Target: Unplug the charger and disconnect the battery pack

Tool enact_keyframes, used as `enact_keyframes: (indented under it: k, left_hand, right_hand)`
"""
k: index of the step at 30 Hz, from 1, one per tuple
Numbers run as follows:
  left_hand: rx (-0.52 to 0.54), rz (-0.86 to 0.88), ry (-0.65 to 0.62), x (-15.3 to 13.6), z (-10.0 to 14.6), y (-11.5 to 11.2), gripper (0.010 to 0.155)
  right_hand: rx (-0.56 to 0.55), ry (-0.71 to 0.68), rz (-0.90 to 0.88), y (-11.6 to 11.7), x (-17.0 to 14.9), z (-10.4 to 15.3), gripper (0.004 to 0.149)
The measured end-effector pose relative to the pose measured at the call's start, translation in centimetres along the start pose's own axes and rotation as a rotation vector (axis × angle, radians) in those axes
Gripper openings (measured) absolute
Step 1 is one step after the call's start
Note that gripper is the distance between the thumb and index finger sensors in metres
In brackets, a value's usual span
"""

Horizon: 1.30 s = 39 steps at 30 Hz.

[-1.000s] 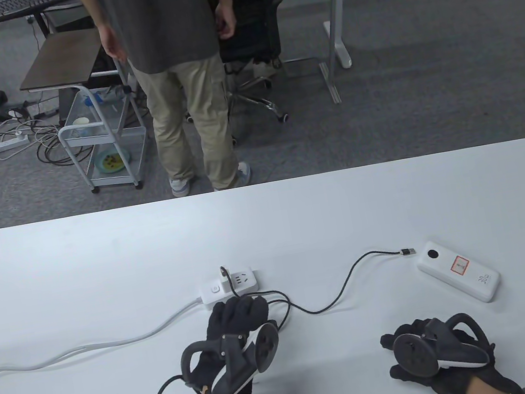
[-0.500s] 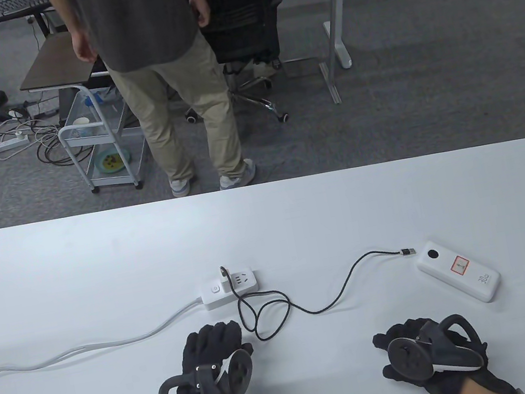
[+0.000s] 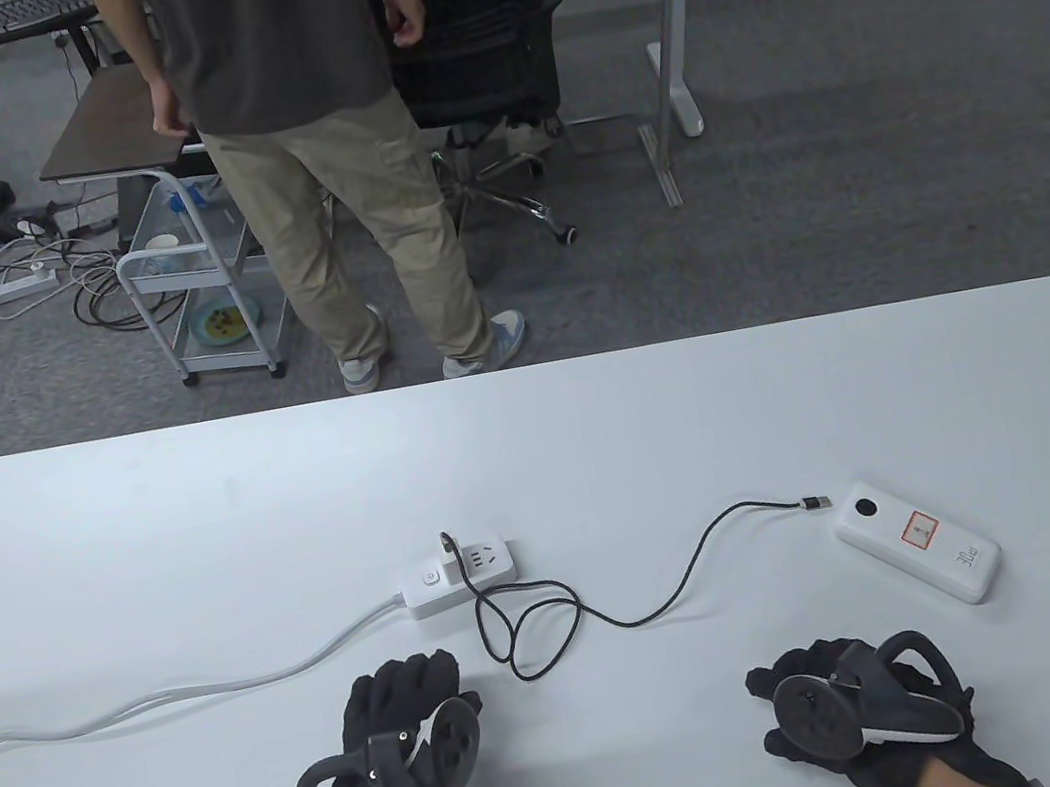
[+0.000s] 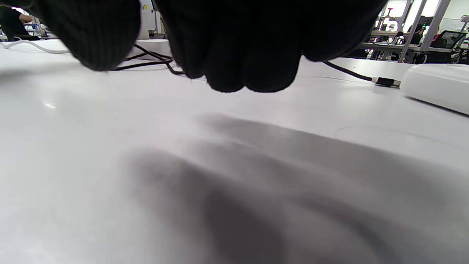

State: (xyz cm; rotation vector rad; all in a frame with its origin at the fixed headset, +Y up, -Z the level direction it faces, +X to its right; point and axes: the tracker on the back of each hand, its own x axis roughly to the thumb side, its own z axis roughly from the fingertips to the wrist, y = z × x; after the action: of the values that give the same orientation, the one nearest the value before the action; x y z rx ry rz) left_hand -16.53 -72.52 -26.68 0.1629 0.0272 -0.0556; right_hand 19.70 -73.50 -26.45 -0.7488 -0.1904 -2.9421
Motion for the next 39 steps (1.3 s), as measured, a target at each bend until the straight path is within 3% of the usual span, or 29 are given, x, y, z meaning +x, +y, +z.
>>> enact_keyframes:
  k: [12,17,23,27,34,39]
  left_hand:
    - [-0.024,-0.039,-0.005,0.3,-0.2,-0.8,0.053]
    - [-0.004,-0.04,-0.008,0.4,-0.1,-0.8,0.066]
    - [-0.015,-0.047,-0.008,0.4,-0.2,-0.8,0.069]
    - [0.013,-0.095,0.013,-0.4,-2.0,-0.7,0.07]
    - [-0.052,-0.167,0.089,-2.3,-5.2,-0.2,0.074]
    - [-0.109,-0.313,0.086,-2.1,-6.9,-1.5,0.08]
  right_hand:
    - [0.008,0.007,0.004,0.1,0.1,0.1,0.063]
    - [0.013,0.005,0.002,0.1,0.1,0.1,0.063]
    - [0.01,0.004,0.009,0.0,0.2,0.1,0.063]
    - [0.001,0.009,0.002,-0.1,0.2,0.2,0.063]
    - [-0.02,-0.016,-0.01,-0.5,0.5,0.3,0.063]
    - [-0.005,-0.056,0.032,-0.4,1.2,0.2,0.064]
